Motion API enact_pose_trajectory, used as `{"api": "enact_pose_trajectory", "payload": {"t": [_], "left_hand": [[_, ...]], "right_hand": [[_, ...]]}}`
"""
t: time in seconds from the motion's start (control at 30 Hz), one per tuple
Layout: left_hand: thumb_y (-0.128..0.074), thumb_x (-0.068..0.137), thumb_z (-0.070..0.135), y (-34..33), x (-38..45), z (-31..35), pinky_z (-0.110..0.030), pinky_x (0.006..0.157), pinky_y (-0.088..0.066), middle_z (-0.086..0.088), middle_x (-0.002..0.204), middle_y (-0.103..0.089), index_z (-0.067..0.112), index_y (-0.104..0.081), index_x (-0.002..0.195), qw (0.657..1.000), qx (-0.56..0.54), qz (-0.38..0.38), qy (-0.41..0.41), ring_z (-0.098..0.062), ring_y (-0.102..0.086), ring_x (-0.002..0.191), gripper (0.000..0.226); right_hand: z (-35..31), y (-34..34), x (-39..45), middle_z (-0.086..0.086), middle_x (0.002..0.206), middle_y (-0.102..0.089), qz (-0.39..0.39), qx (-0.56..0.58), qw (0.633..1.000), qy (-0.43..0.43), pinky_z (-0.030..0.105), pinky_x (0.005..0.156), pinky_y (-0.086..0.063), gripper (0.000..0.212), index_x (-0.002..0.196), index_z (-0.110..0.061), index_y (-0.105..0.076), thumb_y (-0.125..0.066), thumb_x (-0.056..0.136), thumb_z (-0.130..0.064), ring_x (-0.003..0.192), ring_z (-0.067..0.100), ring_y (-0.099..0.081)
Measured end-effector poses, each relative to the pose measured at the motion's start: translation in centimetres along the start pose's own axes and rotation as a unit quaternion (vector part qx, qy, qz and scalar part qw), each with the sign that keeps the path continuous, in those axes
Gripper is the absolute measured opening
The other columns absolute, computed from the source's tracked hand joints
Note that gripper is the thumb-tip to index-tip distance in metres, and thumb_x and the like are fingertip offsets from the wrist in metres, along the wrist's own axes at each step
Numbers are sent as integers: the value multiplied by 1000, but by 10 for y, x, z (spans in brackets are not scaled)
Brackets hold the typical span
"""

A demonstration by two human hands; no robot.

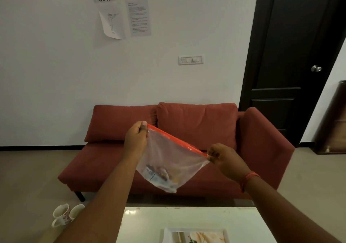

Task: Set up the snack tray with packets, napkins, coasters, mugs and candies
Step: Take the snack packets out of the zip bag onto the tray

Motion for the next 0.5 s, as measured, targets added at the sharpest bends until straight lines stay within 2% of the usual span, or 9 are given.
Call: {"api": "enact_pose_trajectory", "payload": {"t": [0.1,0.2,0.3,0.37,0.5], "left_hand": [[-37,105,32,-4,0,5,-26,57,-38,-4,67,-50,14,-47,71,1000,-18,-21,-10,-11,-43,58,40],[-38,105,30,-7,2,9,-19,55,-40,-1,67,-52,14,-48,74,998,-29,-41,-30,-6,-44,56,37],[-38,105,32,-12,2,10,-19,59,-42,2,69,-54,18,-50,73,997,-27,-65,-41,-6,-47,59,37],[-38,105,32,-17,0,12,-19,60,-44,4,69,-55,18,-51,73,996,-27,-77,-43,-6,-49,60,37],[-38,105,30,-25,-6,15,-19,61,-44,2,70,-55,10,-53,77,994,-25,-93,-48,-7,-49,60,38]], "right_hand": [[2,0,0,-6,87,-62,-17,21,1000,4,38,77,-56,6,83,-21,-67,-71,87,-21,80,10,-62],[-4,3,0,-6,84,-68,-40,71,997,3,32,74,-55,11,87,-19,-69,-64,92,-28,78,7,-63],[-18,6,5,-9,82,-67,-32,101,994,10,24,71,-51,13,93,-23,-67,-59,95,-32,75,4,-61],[-29,5,8,-10,83,-68,-47,108,993,20,23,71,-53,17,97,-24,-68,-59,94,-39,75,4,-64],[-47,1,14,-14,83,-68,-59,99,992,47,20,70,-52,17,96,-27,-71,-61,93,-40,73,-1,-61]]}}
Point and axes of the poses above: each hand's wrist, its own x-axis towards the middle knuckle, its own y-axis out of the back of the hand, z = x × y, the point moved 2 cm from there along x, towards the middle knuckle
